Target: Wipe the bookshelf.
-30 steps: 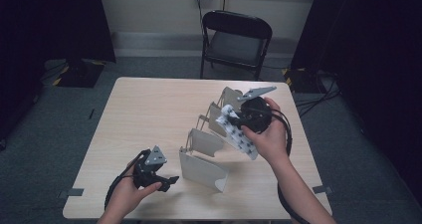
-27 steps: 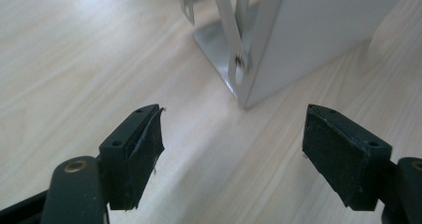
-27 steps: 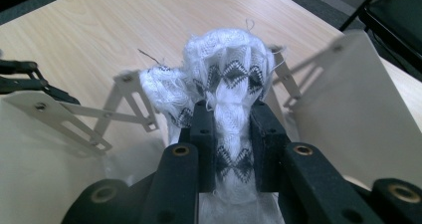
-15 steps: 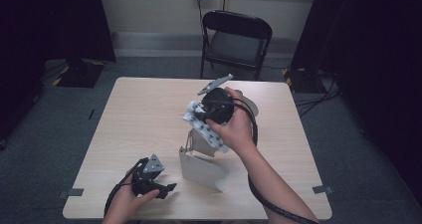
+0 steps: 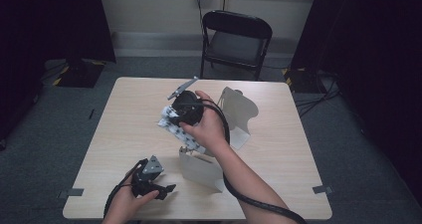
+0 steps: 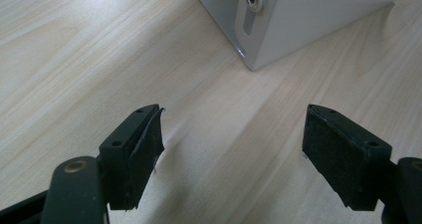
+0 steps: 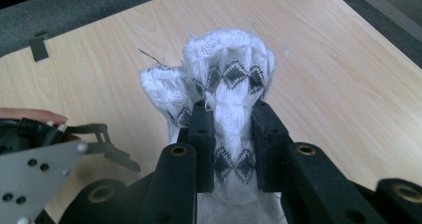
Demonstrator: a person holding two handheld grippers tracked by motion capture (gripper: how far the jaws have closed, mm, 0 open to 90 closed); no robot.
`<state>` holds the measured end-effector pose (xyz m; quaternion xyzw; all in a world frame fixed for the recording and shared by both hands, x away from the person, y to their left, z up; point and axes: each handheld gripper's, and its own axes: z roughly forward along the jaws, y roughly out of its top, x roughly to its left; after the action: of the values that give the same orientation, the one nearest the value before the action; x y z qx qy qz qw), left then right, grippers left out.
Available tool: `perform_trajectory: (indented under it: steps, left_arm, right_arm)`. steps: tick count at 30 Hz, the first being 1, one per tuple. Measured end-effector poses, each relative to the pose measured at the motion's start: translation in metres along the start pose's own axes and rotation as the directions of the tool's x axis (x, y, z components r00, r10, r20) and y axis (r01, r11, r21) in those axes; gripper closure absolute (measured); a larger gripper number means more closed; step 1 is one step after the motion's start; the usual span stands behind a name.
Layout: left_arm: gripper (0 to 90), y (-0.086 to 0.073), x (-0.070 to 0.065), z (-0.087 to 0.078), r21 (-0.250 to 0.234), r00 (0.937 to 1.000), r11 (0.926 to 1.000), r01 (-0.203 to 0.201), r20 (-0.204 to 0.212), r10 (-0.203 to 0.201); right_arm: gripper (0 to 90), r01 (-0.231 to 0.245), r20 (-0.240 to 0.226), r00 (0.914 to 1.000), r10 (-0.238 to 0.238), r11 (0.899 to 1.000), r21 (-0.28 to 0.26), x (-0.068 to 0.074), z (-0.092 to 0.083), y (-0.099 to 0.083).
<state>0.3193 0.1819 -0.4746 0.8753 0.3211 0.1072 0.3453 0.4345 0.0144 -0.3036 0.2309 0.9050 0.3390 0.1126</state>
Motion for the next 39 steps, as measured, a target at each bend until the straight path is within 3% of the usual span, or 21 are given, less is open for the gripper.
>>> perform_trajectory:
  steps: [5, 7, 9, 17, 24, 27, 34, 39]
  left_arm:
    - [23.6, -0.003, 0.002, -0.002, -0.009, 0.9999, 0.9999, 0.013, 0.000, -0.013]
    - [23.6, -0.005, 0.003, -0.002, 0.002, 0.9999, 0.9999, 0.010, -0.003, -0.010]
    - [23.6, -0.006, 0.004, -0.001, 0.000, 0.9999, 0.9999, 0.013, -0.005, -0.013]
    - [23.6, -0.003, 0.003, -0.002, 0.001, 0.9999, 1.0000, 0.007, -0.014, -0.007]
    - [23.6, -0.003, 0.007, -0.003, -0.002, 0.9993, 0.9997, 0.026, -0.026, -0.026]
    - [23.7, -0.002, 0.010, -0.004, 0.002, 0.9992, 0.9997, 0.024, -0.031, -0.024]
    - [24.4, -0.002, 0.015, 0.000, 0.025, 0.9989, 0.9993, 0.028, -0.038, -0.027]
    - [24.9, 0.000, 0.014, 0.004, 0.025, 0.9991, 0.9994, 0.023, -0.037, -0.022]
  right_arm:
    - [66.7, 0.016, -0.009, 0.9998, -0.016, 1.000, 0.018, 0.006, 0.014, 0.004]
    - [59.5, 0.020, -0.016, 0.9997, -0.020, 1.000, 0.017, 0.006, 0.015, 0.002]
    - [46.0, 0.009, -0.025, 0.9996, -0.009, 1.000, -0.003, 0.005, 0.014, -0.001]
    - [36.9, 0.036, -0.013, 0.9993, -0.036, 0.999, -0.012, 0.002, -0.005, -0.019]
    - [33.3, -0.002, 0.026, 0.9997, 0.003, 0.999, -0.035, -0.013, -0.043, -0.057]
    - [32.5, -0.042, 0.045, 0.9980, 0.044, 0.998, -0.053, -0.022, -0.059, -0.076]
    - [31.7, -0.107, 0.096, 0.9889, 0.113, 0.992, -0.071, -0.039, -0.091, -0.120]
    - [31.2, -0.150, 0.114, 0.9807, 0.159, 0.986, -0.078, -0.048, -0.098, -0.152]
